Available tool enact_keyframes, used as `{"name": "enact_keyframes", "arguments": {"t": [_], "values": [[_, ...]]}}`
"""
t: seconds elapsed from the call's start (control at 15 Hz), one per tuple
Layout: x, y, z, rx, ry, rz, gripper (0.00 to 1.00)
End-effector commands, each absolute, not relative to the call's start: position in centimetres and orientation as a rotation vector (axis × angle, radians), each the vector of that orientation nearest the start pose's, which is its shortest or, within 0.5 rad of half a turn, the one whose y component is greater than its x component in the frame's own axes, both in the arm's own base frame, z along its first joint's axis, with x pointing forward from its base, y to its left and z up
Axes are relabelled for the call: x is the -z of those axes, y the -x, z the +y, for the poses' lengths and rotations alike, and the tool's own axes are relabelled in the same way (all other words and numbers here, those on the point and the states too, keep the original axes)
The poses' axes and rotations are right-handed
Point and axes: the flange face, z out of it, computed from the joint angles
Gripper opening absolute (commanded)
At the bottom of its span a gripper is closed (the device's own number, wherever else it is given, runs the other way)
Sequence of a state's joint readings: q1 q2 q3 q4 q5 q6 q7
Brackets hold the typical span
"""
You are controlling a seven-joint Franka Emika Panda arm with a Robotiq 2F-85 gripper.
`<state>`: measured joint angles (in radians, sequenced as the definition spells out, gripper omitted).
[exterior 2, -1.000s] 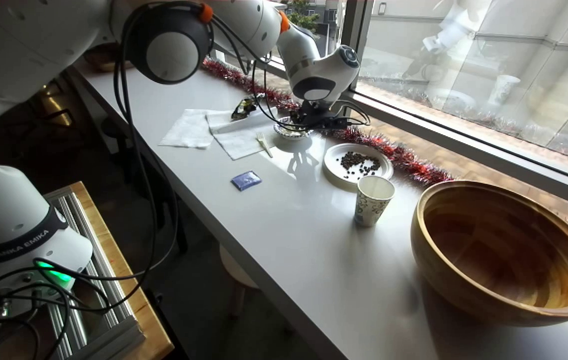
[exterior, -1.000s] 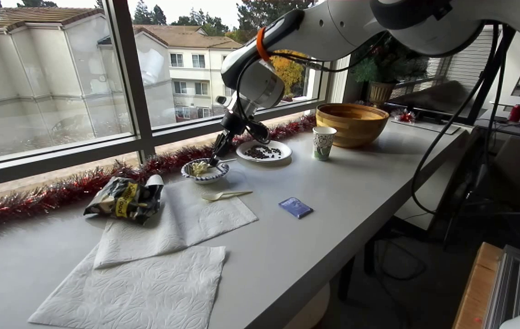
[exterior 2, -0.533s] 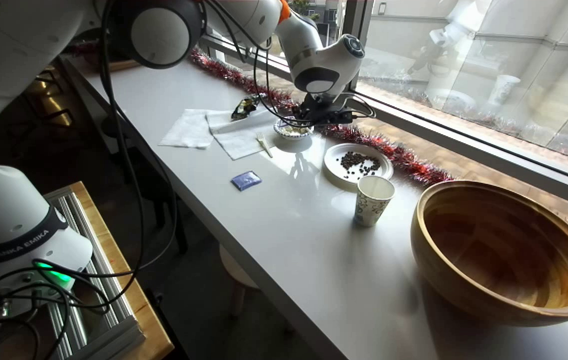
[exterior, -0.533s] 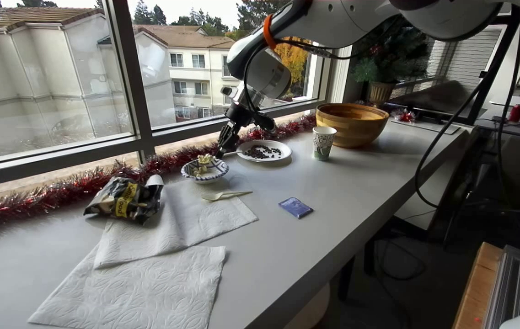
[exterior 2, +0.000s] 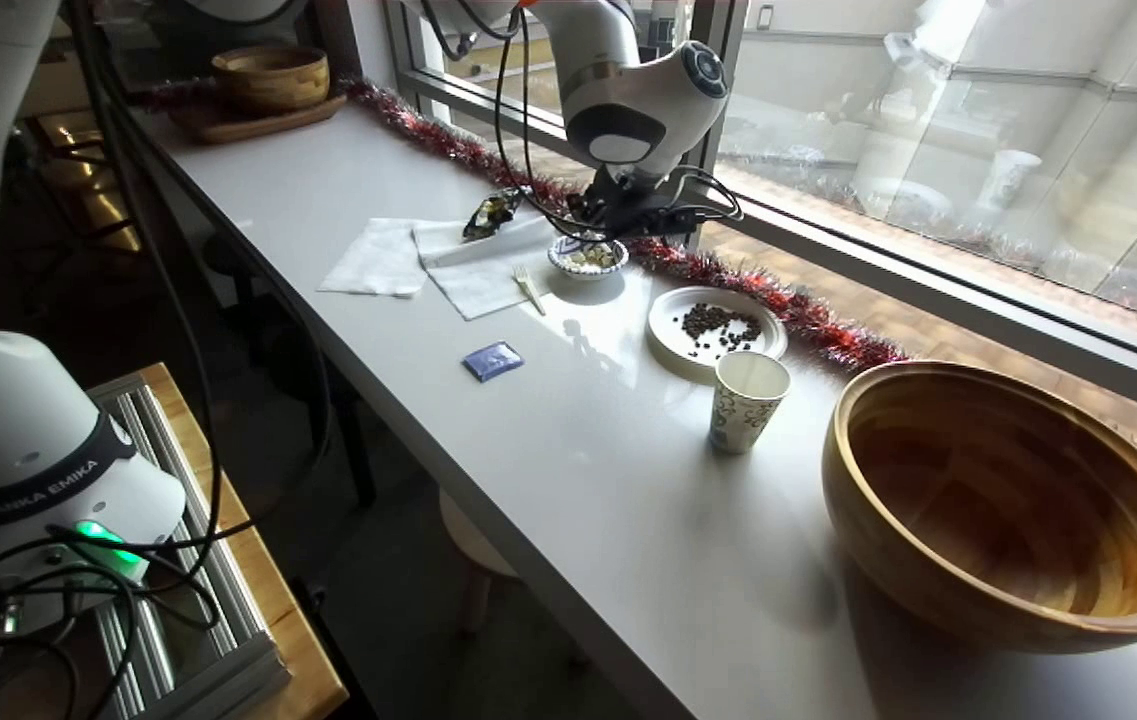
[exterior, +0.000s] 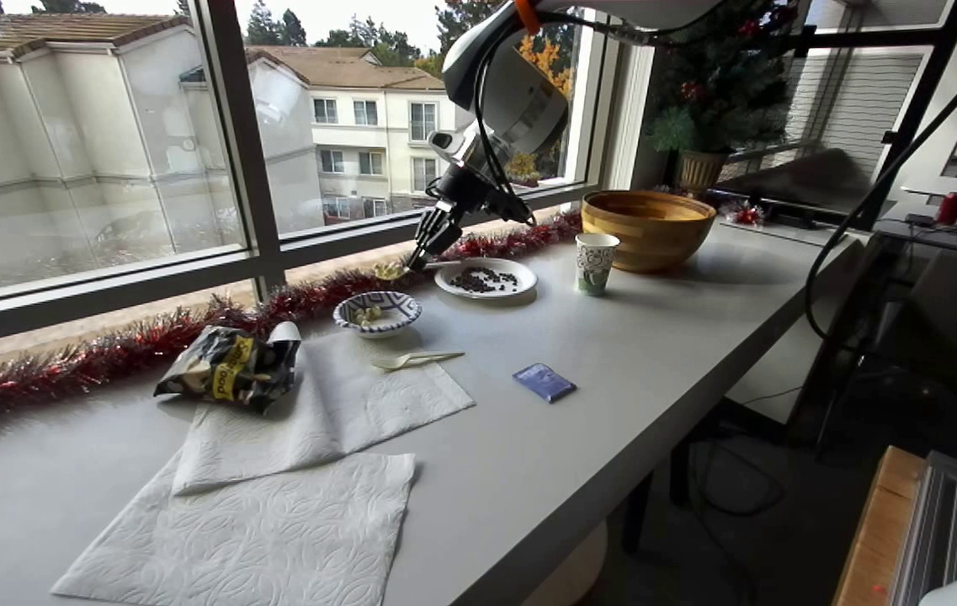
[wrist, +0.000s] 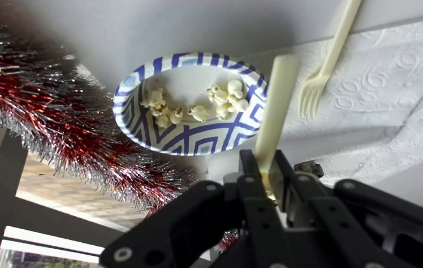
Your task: Use the spoon to shift some of the white objects to the cup
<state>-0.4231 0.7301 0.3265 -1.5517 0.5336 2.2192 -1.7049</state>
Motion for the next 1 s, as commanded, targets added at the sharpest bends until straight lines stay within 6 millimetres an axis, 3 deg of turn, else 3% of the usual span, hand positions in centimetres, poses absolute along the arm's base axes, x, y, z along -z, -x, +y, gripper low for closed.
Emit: {"name": "enact_keyframes", "arguments": {"t": [0.0,0.53,0.93], "values": [[-26.6,-65.0,-9.8,0.738,2.179,-1.393,0.03],[-27.8,-57.5,-12.9,0.930,2.385,-0.979,0.03],[-28.8,-54.2,-13.3,1.003,2.577,-0.669,0.03]]}}
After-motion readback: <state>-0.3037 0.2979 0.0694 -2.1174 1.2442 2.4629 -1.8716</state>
